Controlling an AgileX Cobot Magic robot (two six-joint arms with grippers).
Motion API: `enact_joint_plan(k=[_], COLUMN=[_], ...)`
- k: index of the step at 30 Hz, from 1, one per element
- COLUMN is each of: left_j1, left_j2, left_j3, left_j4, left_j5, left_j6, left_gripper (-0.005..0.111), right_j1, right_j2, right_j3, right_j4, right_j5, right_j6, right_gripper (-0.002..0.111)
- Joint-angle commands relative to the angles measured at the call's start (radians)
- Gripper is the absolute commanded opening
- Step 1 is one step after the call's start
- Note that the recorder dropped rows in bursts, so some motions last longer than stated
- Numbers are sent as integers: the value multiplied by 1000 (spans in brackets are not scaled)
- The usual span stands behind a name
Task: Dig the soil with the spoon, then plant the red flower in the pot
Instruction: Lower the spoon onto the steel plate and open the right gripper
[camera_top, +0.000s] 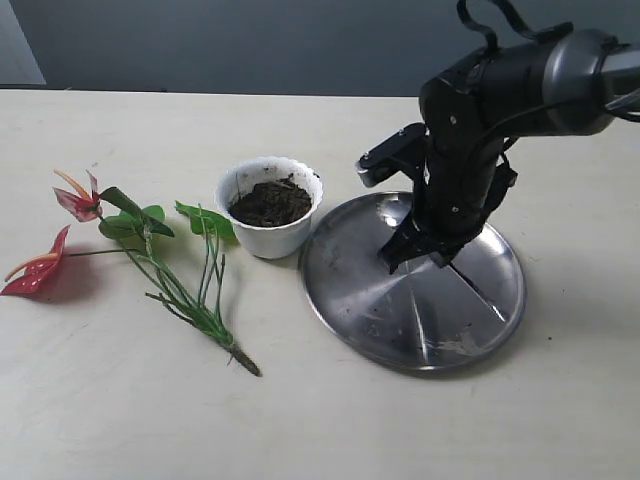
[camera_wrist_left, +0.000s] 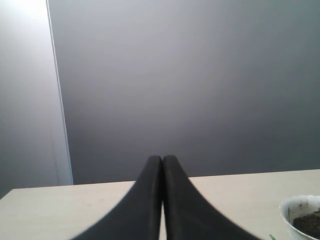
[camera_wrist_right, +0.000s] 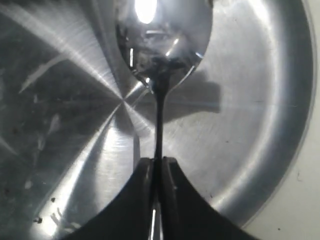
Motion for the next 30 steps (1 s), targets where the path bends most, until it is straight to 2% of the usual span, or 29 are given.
enact_joint_plan(k=[1,9,11,13,17,19,26,30], left_j1=[-8,-8,-8,-8,-8,-8,-8,-8], left_j2=[-2,-2,-2,-2,-2,-2,-2,-2], left_j3=[-3,-3,-3,-3,-3,-3,-3,-3], left_j4=[-7,-7,-7,-7,-7,-7,-7,-7], left_j5=[-12,-12,-12,-12,-12,-12,-12,-12], left_j6=[-5,-5,-5,-5,-5,-5,-5,-5], left_gripper=[0,0,0,0,0,0,0,0], right_j1=[-5,-5,-5,-5,-5,-5,18,87], right_j2=[44,70,70,70,70,64,-70,-155], right_j3=[1,1,1,1,1,-1,-1,-1], right_j4=[13,47,53,55,69,74,211,390], right_j5=[-27,-69,-61,-54,-13,22,97,28], right_j6=[-10,-13,-23,-26,-26,-26,-80,-188], right_gripper=[-1,-1,2,12,38,44,39,39])
